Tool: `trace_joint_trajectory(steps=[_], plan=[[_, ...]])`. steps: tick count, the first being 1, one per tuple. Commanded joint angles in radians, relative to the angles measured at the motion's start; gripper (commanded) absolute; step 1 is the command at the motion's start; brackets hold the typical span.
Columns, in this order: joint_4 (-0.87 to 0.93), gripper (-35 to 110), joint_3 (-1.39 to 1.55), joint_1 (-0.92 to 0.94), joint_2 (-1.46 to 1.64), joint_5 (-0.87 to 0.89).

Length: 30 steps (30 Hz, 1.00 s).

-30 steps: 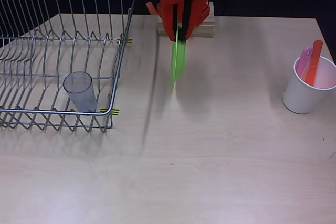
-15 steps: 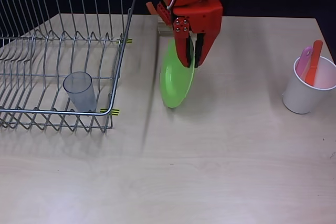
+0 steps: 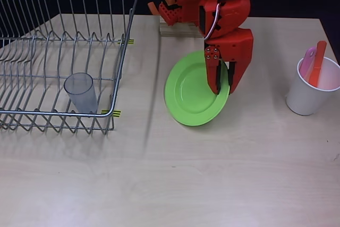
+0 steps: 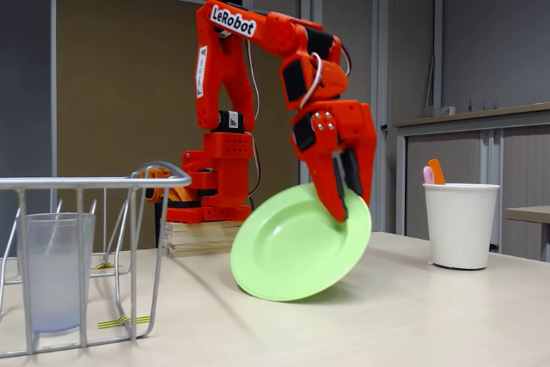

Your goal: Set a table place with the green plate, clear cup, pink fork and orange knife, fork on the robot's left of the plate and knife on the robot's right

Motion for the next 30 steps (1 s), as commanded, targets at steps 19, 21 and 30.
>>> trace_joint_trajectory(steps=[19, 21, 30], plan=[[-0.313, 31, 0.127, -0.107, -0.126, 0.130], [-0.316, 32, 0.120, -0.109, -0.132, 0.129], [-0.319, 32, 0.098, -0.109, -0.133, 0.100]])
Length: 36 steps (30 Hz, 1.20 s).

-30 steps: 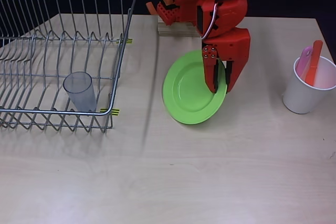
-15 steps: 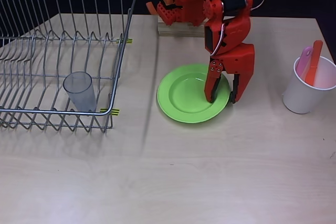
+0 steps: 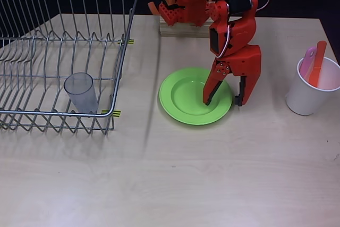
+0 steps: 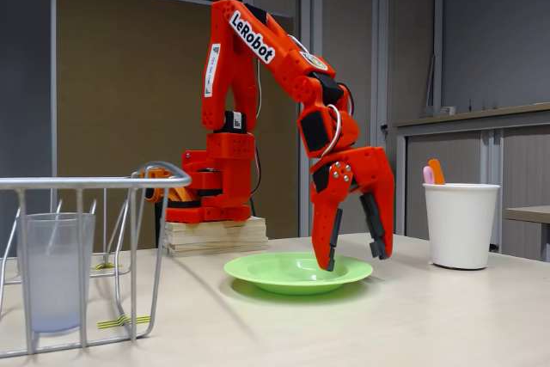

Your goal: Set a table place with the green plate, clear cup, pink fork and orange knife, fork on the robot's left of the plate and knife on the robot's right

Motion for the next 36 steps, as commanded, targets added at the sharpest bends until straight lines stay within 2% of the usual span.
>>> trace_joint_trajectory(steps=[1, 5, 11, 15, 22, 30, 33, 36], plan=[[0.018, 32, -0.014, -0.008, 0.023, -0.025], [0.104, 31, -0.058, -0.006, 0.069, -0.100], [0.546, 31, -0.301, 0.025, 0.160, -0.247], [0.706, 30, -0.403, 0.124, 0.192, -0.367], [0.818, 29, -0.554, 0.347, 0.265, -0.664], [0.922, 30, -0.830, 0.606, 0.259, -1.083], [0.951, 31, -0.879, 0.701, 0.242, -1.338], [0.917, 27, -0.857, 0.805, 0.235, -1.591]])
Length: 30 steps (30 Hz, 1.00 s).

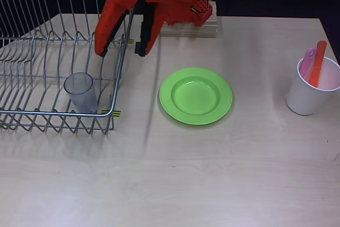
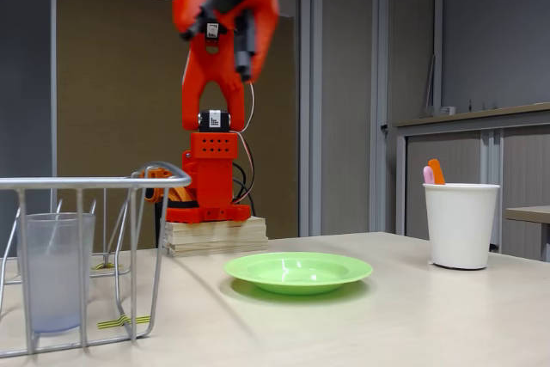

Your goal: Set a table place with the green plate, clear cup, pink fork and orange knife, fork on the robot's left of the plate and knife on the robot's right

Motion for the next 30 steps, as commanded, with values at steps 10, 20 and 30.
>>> trace_joint_trajectory(steps=[10, 20, 30], plan=[[-0.086, 17, -0.028, 0.380, -0.222, -0.713], [-0.066, 26, -0.077, 0.443, -0.357, -0.845], [-0.110, 43, 0.015, 0.397, -0.291, -0.879]])
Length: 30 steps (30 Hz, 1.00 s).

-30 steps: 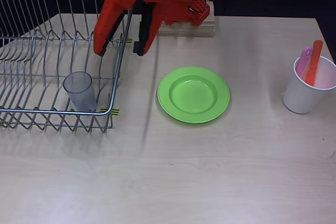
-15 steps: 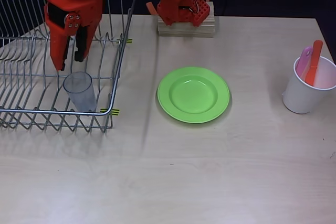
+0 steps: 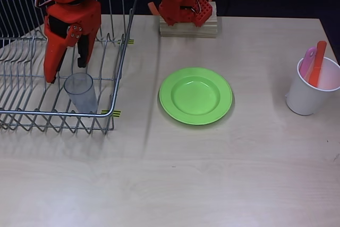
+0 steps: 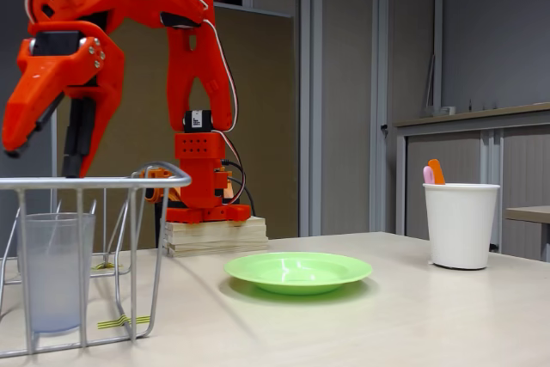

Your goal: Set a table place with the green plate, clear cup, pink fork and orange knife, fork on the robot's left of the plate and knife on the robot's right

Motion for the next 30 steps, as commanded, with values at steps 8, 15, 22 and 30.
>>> trace_joint_trajectory(steps=[8, 15, 22, 30], plan=[[-0.078, 49, 0.169, -0.049, 0.126, -0.002], [-0.094, 53, 0.183, -0.044, 0.091, 0.023], [-0.092, 54, 0.132, -0.018, -0.005, 0.032], [-0.077, 53, 0.098, 0.006, -0.100, 0.061]])
